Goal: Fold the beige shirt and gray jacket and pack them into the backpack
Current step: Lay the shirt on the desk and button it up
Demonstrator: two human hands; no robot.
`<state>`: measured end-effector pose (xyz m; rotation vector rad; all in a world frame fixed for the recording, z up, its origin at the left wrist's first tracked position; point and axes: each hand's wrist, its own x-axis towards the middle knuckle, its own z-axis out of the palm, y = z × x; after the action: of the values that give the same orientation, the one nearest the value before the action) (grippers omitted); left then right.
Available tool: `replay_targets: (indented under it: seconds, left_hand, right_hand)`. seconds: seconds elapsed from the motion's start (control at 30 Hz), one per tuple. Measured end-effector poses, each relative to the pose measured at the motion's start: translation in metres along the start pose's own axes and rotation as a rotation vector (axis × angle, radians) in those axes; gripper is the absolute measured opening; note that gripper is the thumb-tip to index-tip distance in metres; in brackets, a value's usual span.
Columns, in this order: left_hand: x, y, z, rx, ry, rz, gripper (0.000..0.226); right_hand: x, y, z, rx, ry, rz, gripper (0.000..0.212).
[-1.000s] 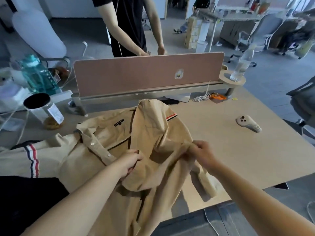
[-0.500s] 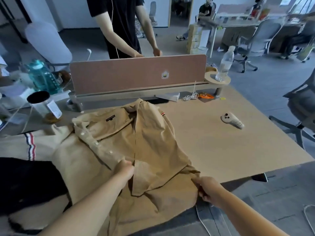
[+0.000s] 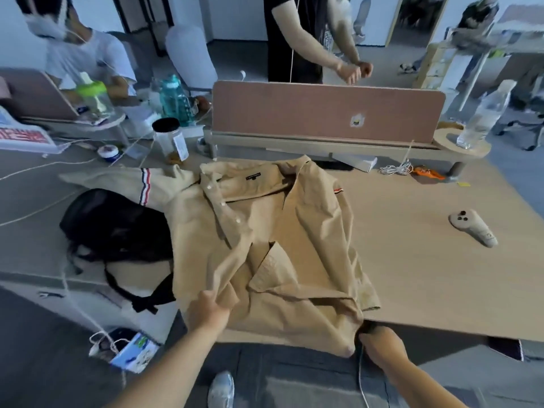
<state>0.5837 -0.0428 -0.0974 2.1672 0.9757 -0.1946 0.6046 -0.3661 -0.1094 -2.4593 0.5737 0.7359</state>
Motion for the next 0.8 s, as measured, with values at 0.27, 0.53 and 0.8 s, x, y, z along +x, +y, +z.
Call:
replay_targets:
  seconds: [0.27,0.53,0.8]
  left_hand:
    - [0.005,-0.025,0.007,0.014,0.074,0.219,0.019]
    - [0.039,0.001,0.052,0.522,0.134,0.359,0.068]
    - [0.065,-0.016,0.049,0.449,0.033,0.404,0.050]
  right_hand:
    - [-0.003,-0.085,0.015,-0.205,0.002,-0.508,0.017]
    - [0.027,-0.093,0.049,-0.401,0.046,-0.699,0.048]
    - [0.049,-0.090,0.058,-0.552,0.008,-0.601,0.054]
